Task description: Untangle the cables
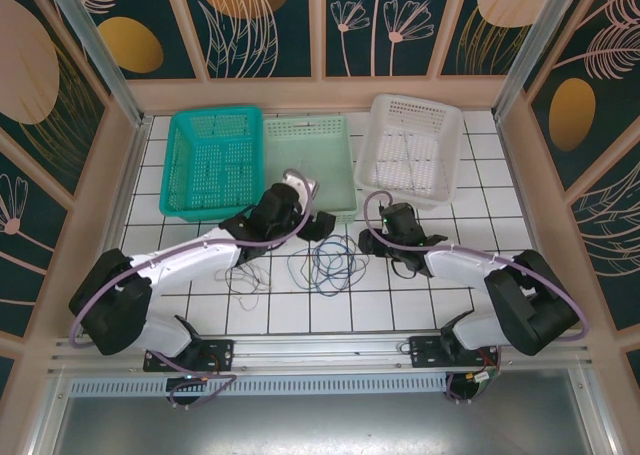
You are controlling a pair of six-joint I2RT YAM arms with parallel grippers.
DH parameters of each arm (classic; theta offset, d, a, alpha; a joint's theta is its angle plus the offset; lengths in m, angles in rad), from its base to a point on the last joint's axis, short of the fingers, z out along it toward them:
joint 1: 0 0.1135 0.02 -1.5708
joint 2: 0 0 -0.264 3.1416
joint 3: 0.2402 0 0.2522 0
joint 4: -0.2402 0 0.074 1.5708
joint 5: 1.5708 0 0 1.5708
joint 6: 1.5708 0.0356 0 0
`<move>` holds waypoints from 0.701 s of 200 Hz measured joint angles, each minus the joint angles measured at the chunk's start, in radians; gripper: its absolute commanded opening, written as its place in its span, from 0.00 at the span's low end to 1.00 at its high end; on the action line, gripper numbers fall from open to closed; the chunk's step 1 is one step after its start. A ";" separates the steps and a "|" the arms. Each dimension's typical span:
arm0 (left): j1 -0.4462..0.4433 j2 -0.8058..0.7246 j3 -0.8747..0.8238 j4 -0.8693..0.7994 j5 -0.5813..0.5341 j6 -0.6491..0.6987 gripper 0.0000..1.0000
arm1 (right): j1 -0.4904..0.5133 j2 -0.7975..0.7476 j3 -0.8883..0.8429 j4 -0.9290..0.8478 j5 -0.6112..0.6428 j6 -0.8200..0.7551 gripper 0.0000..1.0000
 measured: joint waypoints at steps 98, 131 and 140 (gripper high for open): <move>-0.096 0.090 -0.153 0.314 0.176 -0.381 0.76 | -0.006 -0.055 -0.006 0.039 -0.014 -0.014 0.53; -0.118 0.139 -0.153 0.351 0.179 -0.410 0.72 | -0.006 -0.057 -0.012 0.046 -0.010 -0.013 0.54; -0.127 0.151 -0.153 0.357 0.178 -0.414 0.70 | -0.006 -0.057 -0.013 0.047 -0.010 -0.013 0.54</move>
